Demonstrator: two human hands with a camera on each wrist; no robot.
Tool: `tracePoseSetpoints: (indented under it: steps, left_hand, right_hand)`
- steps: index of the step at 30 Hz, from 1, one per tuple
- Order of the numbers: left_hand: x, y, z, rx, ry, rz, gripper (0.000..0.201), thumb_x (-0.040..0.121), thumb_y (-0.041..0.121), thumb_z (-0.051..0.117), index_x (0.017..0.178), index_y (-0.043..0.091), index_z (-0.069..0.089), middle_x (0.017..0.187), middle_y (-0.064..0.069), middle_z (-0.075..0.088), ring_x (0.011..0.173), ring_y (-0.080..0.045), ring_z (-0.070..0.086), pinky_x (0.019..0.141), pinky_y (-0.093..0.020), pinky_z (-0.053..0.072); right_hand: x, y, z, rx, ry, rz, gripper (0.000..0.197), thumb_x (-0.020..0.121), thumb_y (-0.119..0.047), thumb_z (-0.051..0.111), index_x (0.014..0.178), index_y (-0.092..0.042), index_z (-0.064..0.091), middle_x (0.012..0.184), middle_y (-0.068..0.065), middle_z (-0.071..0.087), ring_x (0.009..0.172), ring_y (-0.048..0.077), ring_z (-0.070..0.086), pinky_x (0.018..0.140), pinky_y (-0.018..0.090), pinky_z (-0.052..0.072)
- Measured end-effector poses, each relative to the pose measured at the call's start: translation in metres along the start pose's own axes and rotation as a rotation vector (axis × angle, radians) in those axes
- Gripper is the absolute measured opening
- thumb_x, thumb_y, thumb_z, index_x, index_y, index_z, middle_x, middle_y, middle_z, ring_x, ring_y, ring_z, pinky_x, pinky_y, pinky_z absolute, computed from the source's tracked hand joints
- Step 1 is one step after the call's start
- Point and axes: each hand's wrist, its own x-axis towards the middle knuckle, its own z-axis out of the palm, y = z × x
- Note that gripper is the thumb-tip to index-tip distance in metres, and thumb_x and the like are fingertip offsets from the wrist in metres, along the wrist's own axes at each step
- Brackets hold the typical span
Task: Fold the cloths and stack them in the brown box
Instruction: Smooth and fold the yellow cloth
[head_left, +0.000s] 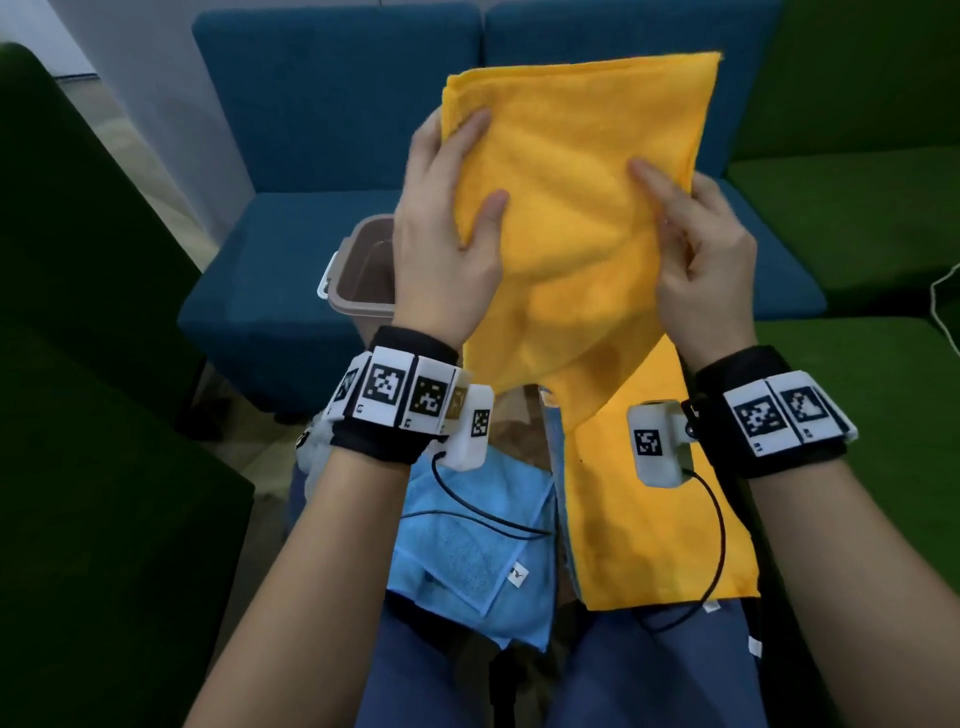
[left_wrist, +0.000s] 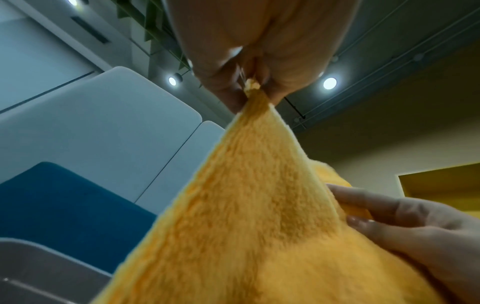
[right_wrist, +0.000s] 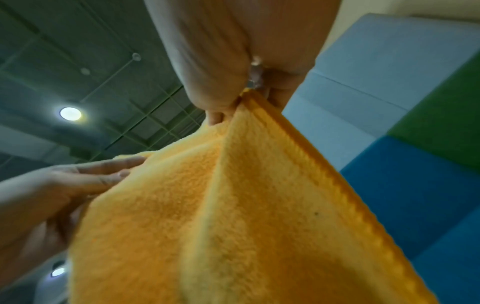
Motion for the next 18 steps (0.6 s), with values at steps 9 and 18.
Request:
tracePoseSetpoints:
  steps: [9, 18]
  left_hand:
    - [0.005, 0.018, 0.003, 0.001, -0.054, 0.010, 0.058, 0.090, 0.008, 0.061, 0.142, -0.003, 0.037, 0.147, -0.022, 0.031, 0.139, -0.030, 0.033, 0.116, -0.032, 0.027]
    - [-0.057, -0.025, 0.063, 0.106, -0.485, -0.402, 0.072, 0.094, 0.017, 0.060, 0.152, 0.007, 0.018, 0.161, -0.012, 0.008, 0.146, -0.024, 0.019, 0.111, -0.021, 0.016]
  right_hand:
    - [0.008, -0.014, -0.041, -0.060, 0.030, -0.070, 0.040, 0.101, -0.016, 0.049, 0.141, -0.013, 0.050, 0.128, -0.004, 0.052, 0.114, 0.002, 0.051, 0.100, 0.015, 0.041]
    - [-0.043, 0.048, -0.035, -0.234, -0.341, 0.321, 0.060, 0.091, -0.027, 0.066, 0.147, -0.025, 0.042, 0.152, 0.008, 0.039, 0.141, 0.018, 0.036, 0.108, 0.016, 0.022]
